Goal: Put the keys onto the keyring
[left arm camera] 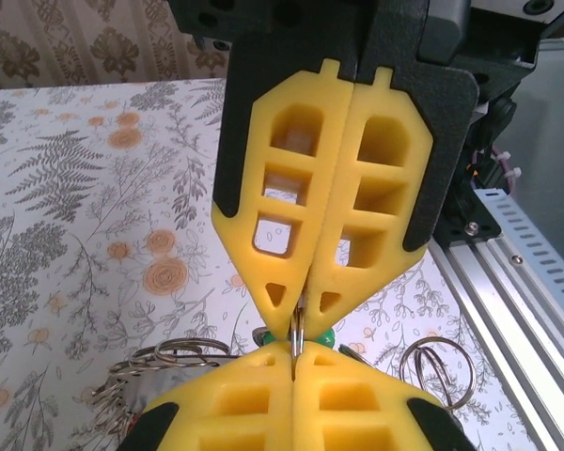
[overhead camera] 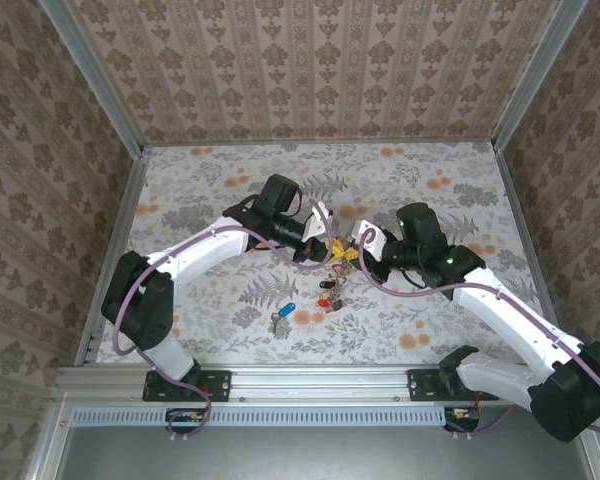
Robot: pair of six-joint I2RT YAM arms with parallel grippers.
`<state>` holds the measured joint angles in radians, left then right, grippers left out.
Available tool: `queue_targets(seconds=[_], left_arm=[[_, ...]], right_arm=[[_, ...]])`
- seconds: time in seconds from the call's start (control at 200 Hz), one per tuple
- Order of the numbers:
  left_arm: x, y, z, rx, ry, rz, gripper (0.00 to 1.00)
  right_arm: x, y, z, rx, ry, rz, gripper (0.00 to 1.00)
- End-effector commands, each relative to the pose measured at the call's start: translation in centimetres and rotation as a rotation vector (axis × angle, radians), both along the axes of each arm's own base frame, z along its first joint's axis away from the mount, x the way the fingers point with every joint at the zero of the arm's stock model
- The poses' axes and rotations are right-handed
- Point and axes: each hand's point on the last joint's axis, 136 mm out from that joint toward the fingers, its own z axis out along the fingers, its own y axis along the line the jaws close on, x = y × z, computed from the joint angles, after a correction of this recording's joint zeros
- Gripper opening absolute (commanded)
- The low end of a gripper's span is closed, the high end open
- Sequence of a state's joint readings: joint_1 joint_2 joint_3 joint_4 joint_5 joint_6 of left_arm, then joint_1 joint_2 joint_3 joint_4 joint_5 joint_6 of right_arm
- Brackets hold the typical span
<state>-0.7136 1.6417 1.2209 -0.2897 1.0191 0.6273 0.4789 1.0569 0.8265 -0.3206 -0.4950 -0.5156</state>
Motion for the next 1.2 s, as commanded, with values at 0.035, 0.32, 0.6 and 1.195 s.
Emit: queue_targets(seconds=[0.035,0.32,0.6,1.195], left_arm=[[-0.1,-0.2,1.5,-0.084,0.019,-0.019,0.0],[-0.8,-0.1,3.8,-0.195,0.032,-0.061,0.0],[-0.8,-0.1,4.3,-0.236,0.043,-0.076,0.0],[0.5,0.0,0.4,-0.037,-0.003,0.011,0.23]], right_arm=[[0.0,0.6,2.7,0.108,-0.117,0.009,0.05],[0.9,0.1,0.2,0.182,-0.063,-0.041,0.16],[1.5,-0.7,0.0,0.236,-0.05,-0.065,0.14],[0.8,-0.3,1.5,0.11,-0.02,0.012,0.0]])
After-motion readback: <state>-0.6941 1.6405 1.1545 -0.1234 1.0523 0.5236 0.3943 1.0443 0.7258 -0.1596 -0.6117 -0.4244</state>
